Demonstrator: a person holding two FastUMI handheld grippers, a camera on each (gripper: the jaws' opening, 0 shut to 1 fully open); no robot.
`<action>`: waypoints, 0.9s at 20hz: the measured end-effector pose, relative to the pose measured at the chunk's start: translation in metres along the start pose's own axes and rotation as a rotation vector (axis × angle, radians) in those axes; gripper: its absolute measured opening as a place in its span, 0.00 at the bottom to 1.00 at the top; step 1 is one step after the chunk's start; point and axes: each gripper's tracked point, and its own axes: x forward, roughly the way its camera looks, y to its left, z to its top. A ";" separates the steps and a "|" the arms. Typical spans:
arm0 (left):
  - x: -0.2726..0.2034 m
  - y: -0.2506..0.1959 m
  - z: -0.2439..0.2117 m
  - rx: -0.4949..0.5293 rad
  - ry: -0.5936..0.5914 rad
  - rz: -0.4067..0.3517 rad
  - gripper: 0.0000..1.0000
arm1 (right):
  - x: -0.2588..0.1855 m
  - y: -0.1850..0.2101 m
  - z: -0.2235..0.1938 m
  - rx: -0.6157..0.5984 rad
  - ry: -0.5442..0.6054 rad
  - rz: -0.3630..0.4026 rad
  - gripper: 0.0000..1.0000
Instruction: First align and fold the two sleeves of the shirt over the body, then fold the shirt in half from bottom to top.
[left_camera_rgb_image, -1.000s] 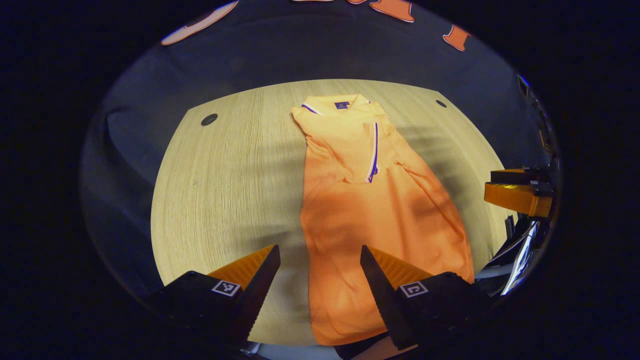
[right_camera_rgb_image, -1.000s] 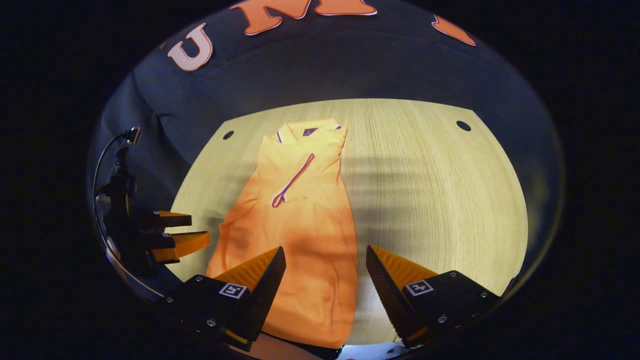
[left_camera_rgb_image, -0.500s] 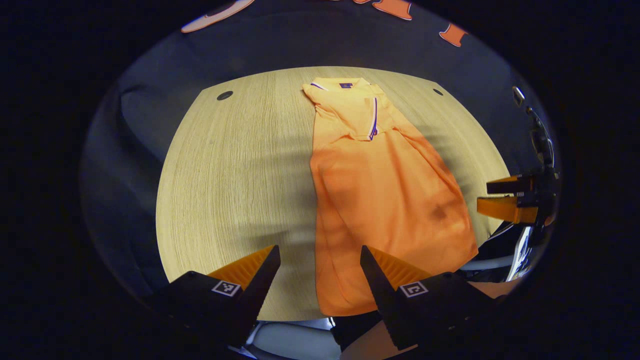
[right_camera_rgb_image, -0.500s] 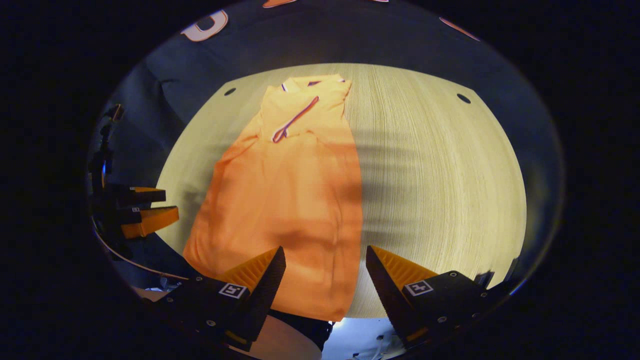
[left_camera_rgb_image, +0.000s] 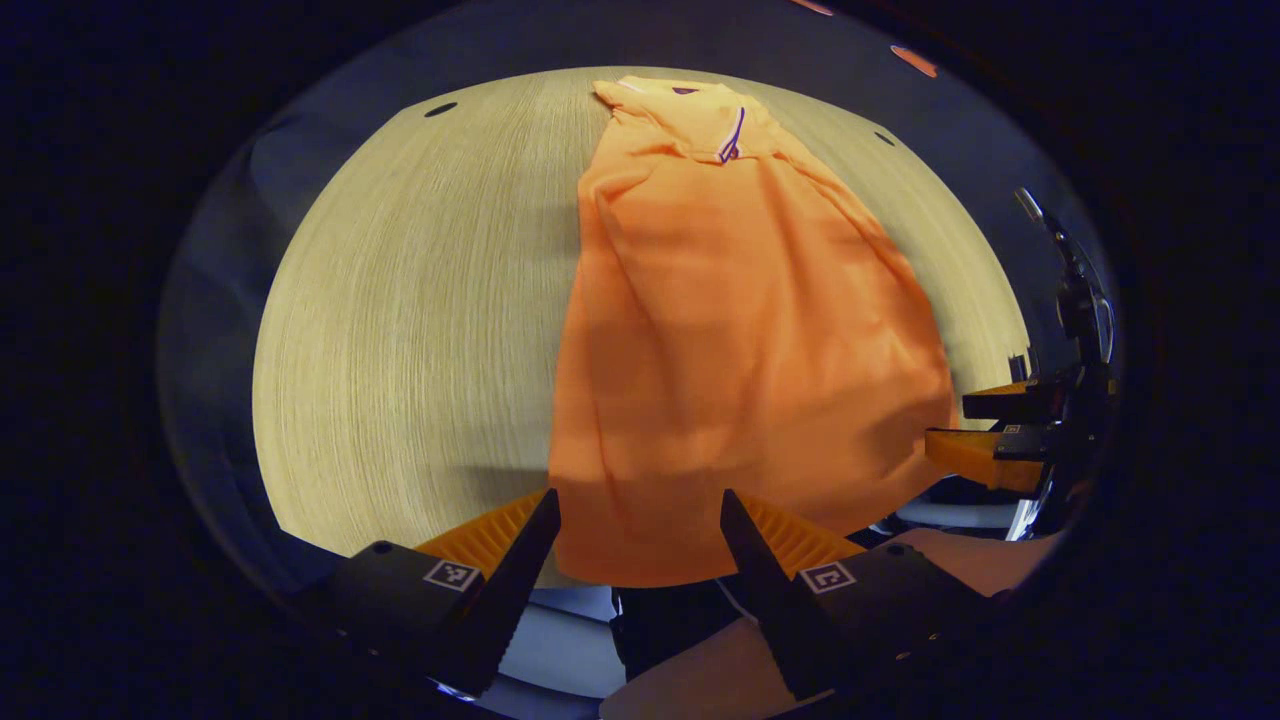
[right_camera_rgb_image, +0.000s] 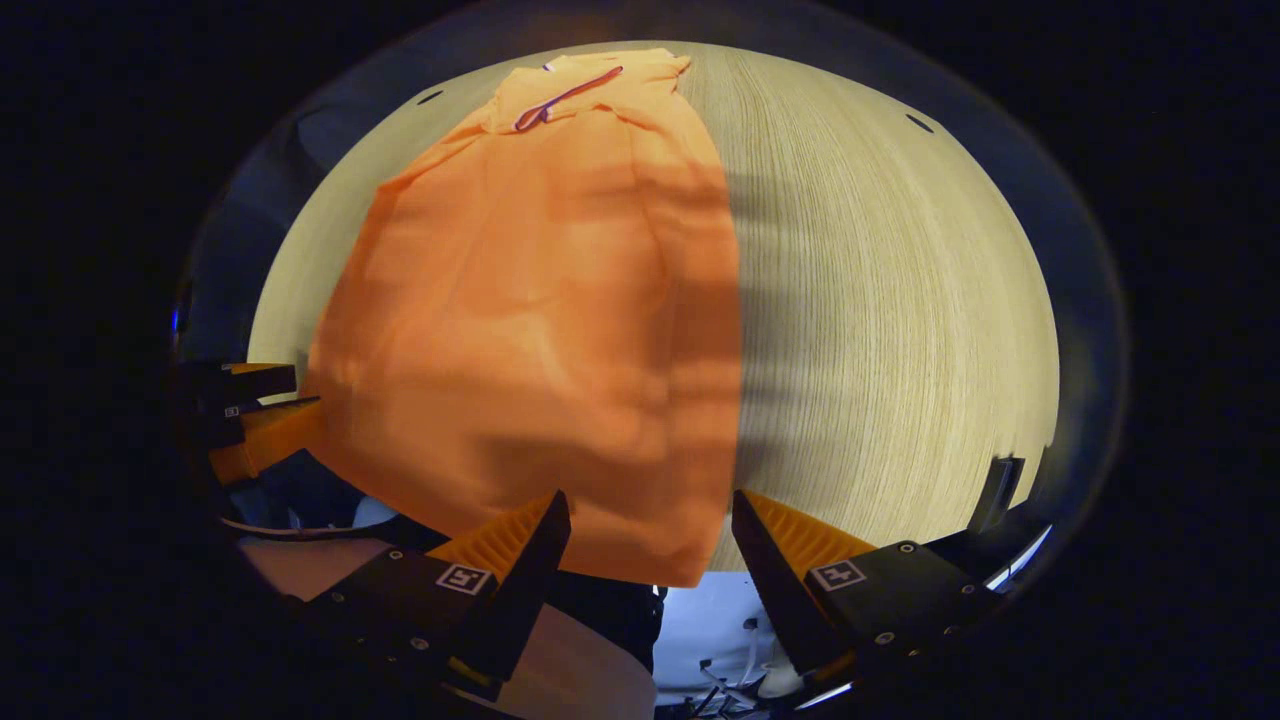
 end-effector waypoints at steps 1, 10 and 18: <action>0.003 -0.001 -0.003 -0.009 0.010 0.000 0.99 | 0.002 0.001 -0.001 0.007 0.005 0.001 1.00; 0.021 -0.006 -0.015 0.052 0.057 0.119 0.97 | 0.007 0.006 -0.003 -0.036 0.027 -0.017 0.99; 0.017 -0.001 -0.015 -0.002 0.036 0.132 0.77 | 0.006 0.002 -0.005 -0.004 0.002 -0.002 0.51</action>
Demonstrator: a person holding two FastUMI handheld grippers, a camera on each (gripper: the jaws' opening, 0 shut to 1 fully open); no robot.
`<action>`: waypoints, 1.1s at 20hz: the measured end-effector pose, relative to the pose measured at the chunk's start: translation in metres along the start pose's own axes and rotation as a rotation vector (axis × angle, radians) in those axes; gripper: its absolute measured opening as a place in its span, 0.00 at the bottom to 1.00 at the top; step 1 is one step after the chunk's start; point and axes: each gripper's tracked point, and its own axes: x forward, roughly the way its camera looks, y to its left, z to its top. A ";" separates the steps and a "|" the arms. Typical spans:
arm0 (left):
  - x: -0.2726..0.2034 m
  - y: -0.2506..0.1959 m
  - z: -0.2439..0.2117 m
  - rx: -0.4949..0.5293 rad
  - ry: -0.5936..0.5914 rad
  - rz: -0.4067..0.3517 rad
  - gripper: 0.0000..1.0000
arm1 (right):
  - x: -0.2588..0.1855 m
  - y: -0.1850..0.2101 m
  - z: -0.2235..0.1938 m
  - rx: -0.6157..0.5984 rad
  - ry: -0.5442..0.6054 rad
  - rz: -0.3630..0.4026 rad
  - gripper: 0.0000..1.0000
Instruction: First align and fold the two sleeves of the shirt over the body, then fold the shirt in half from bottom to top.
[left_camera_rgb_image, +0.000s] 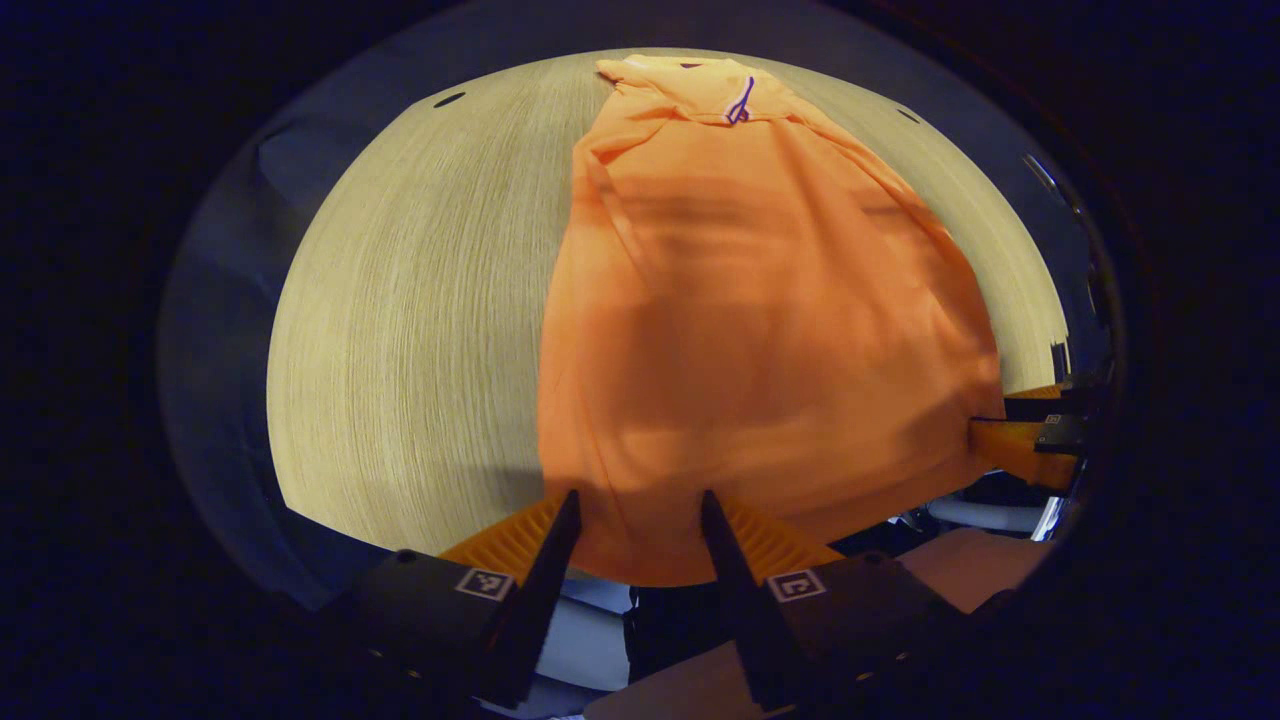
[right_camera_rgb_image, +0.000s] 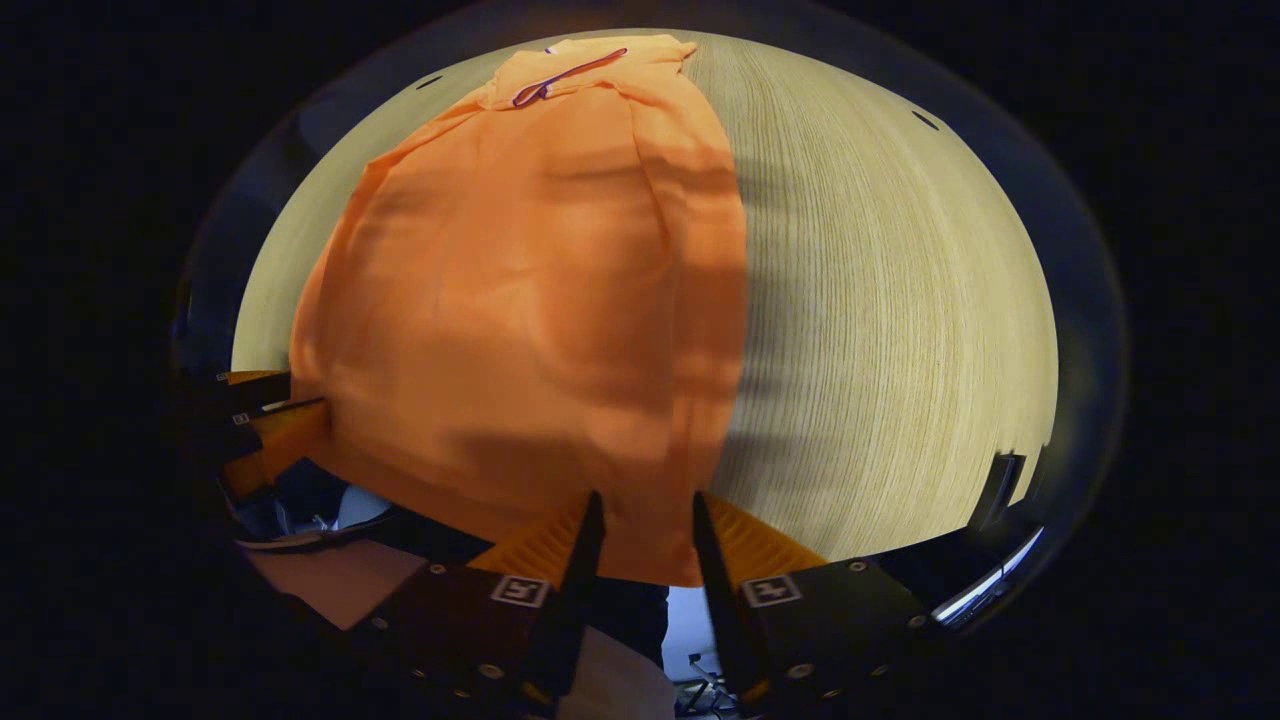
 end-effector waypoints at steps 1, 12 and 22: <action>0.001 0.007 -0.001 -0.007 -0.008 0.025 0.52 | 0.000 0.004 0.001 0.024 -0.012 0.034 0.31; -0.038 0.018 0.054 -0.062 -0.165 -0.055 0.01 | -0.047 0.009 0.061 0.039 -0.157 0.129 0.04; -0.080 0.029 0.183 -0.009 -0.380 -0.045 0.01 | -0.106 -0.014 0.175 -0.002 -0.375 0.123 0.04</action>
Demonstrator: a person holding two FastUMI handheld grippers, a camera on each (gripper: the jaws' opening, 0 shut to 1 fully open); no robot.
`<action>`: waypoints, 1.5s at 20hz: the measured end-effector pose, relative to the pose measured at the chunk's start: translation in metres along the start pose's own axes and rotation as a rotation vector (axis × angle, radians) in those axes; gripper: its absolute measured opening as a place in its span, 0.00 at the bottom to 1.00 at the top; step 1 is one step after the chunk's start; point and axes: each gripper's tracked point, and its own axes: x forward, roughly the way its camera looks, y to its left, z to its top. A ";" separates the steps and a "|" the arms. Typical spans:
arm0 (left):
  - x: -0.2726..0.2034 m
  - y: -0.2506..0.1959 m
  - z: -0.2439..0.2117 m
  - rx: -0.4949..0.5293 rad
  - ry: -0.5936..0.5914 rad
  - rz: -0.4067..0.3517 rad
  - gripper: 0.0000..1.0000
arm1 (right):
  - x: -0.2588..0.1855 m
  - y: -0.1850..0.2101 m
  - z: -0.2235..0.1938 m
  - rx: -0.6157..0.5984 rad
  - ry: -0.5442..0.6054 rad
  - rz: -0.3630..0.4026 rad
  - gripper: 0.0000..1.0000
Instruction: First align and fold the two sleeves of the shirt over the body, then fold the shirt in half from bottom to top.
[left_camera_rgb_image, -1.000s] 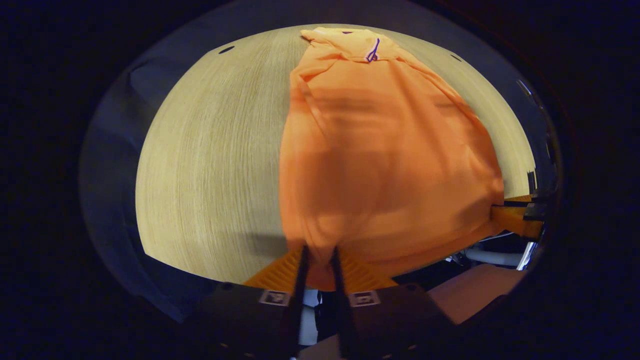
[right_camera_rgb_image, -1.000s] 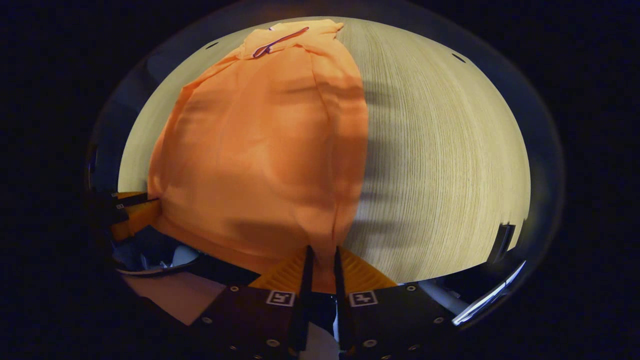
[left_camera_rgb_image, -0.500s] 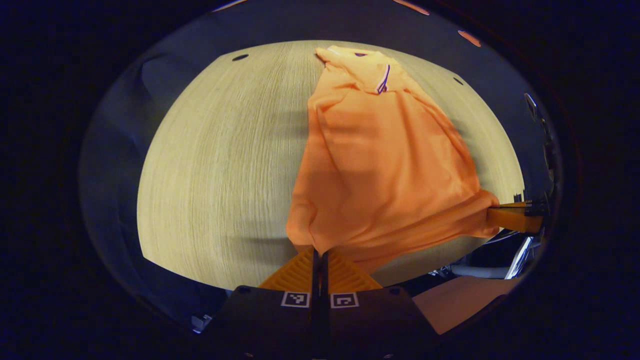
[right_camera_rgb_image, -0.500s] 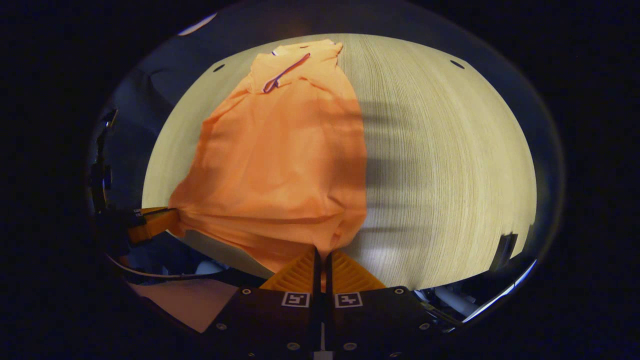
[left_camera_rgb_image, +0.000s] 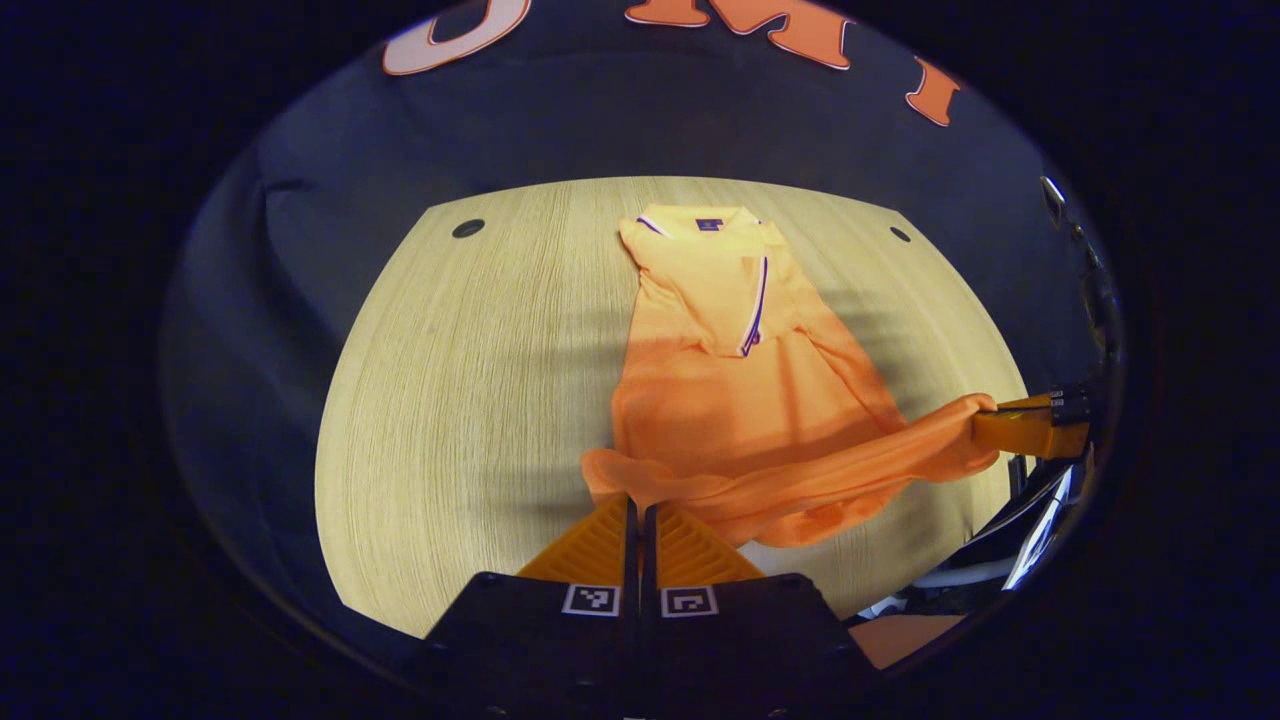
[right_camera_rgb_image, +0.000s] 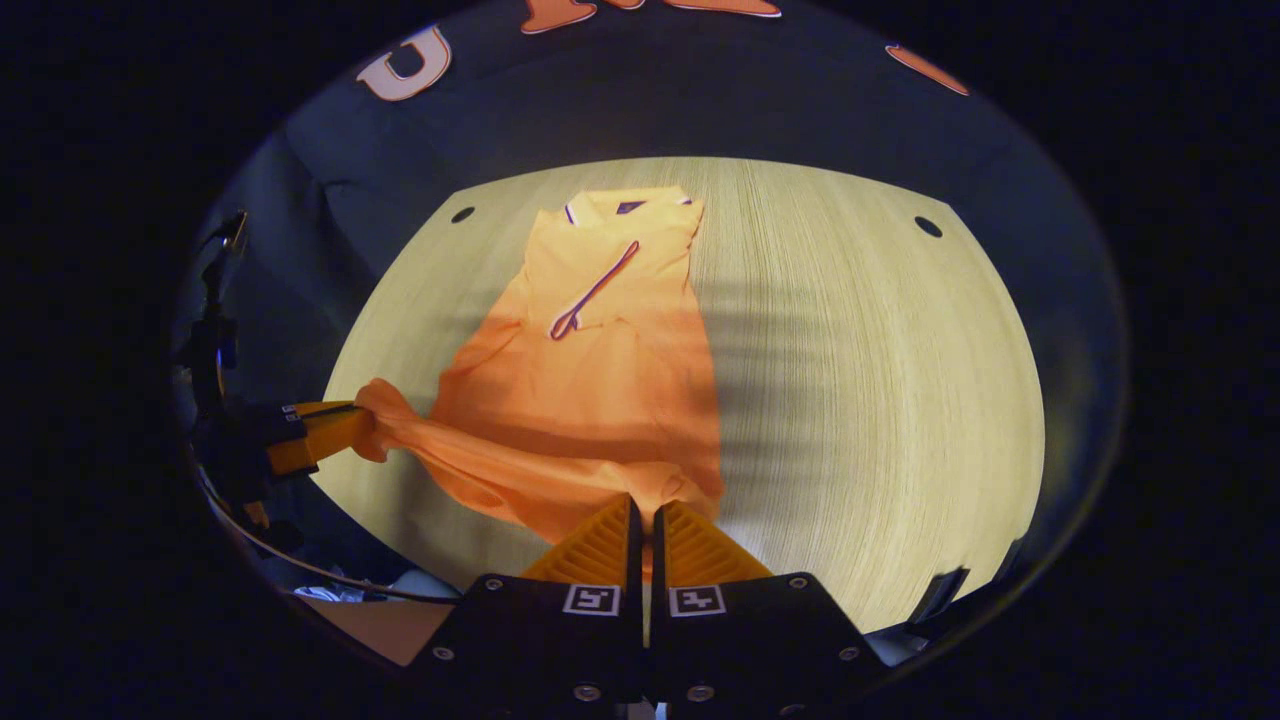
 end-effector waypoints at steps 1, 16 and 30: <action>0.004 0.002 0.010 0.011 -0.010 0.009 0.01 | 0.005 -0.002 0.012 -0.010 -0.017 -0.005 0.04; 0.087 0.032 0.202 -0.004 -0.168 0.039 0.00 | 0.060 -0.041 0.192 -0.005 -0.165 -0.030 0.04; 0.207 0.051 0.249 0.012 -0.124 0.085 0.02 | 0.181 -0.062 0.243 0.100 -0.116 0.002 0.04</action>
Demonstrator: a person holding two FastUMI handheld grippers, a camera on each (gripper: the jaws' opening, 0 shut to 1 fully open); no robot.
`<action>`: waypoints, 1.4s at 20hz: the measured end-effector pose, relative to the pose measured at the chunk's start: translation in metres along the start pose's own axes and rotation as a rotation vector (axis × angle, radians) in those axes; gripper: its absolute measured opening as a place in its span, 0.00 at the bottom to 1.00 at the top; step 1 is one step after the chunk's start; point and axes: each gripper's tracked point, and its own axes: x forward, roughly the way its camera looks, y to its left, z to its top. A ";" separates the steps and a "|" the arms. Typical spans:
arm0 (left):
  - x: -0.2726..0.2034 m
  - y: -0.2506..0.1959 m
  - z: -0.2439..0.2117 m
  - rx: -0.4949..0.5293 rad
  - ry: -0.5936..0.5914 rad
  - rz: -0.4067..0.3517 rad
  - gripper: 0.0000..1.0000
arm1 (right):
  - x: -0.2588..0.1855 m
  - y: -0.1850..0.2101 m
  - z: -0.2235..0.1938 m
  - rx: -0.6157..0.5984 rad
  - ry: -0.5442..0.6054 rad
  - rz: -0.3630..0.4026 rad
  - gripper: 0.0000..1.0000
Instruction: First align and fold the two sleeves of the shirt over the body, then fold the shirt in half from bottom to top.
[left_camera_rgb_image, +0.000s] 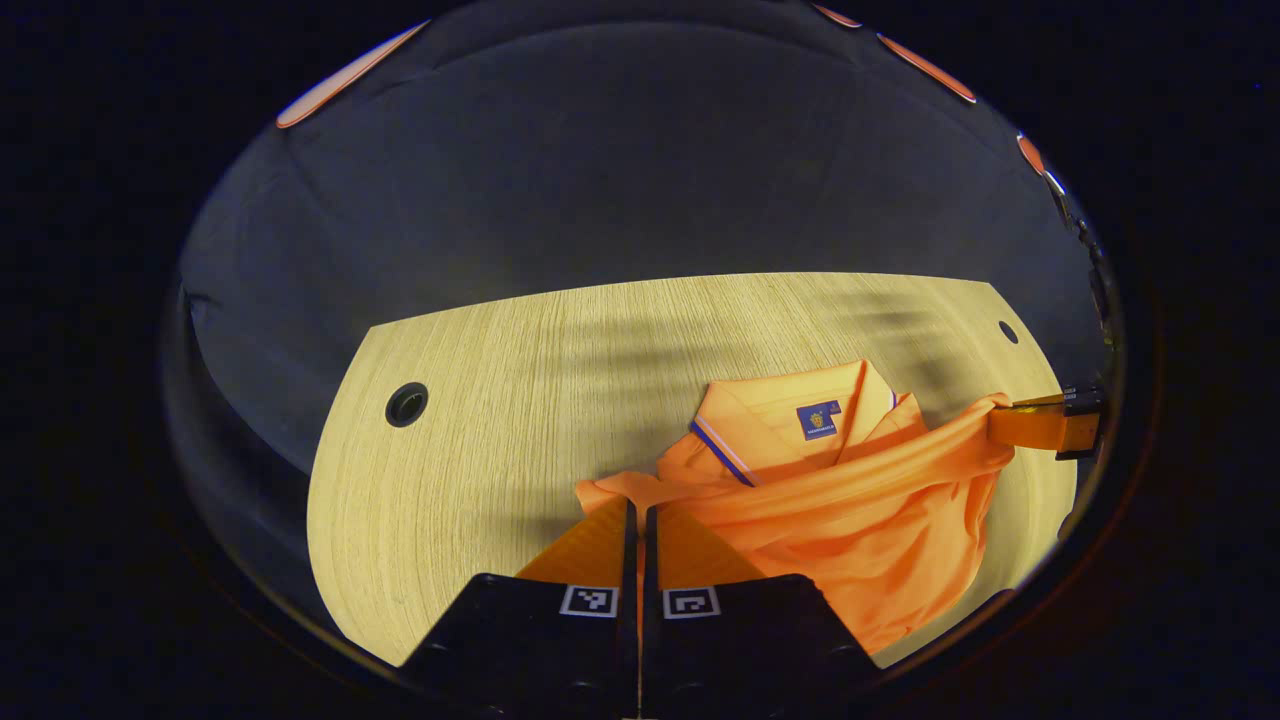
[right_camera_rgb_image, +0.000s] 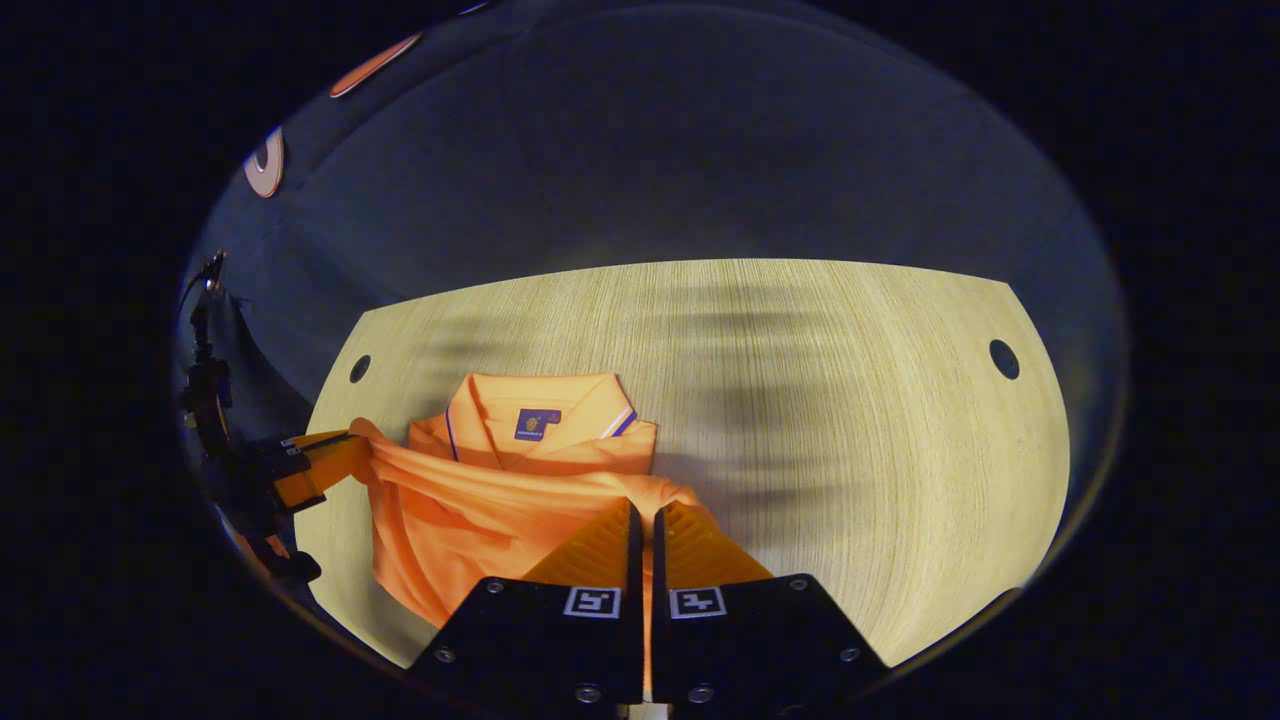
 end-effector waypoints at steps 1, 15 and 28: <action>0.002 0.001 0.002 0.002 0.000 0.004 0.04 | 0.000 0.002 0.002 0.000 -0.009 0.006 0.04; -0.097 0.020 0.038 -0.102 -0.215 0.035 1.00 | -0.073 0.021 0.003 -0.044 -0.161 0.006 0.99; -0.322 -0.019 0.020 -0.050 -0.651 0.090 0.99 | -0.297 0.037 -0.017 -0.085 -0.671 0.057 0.99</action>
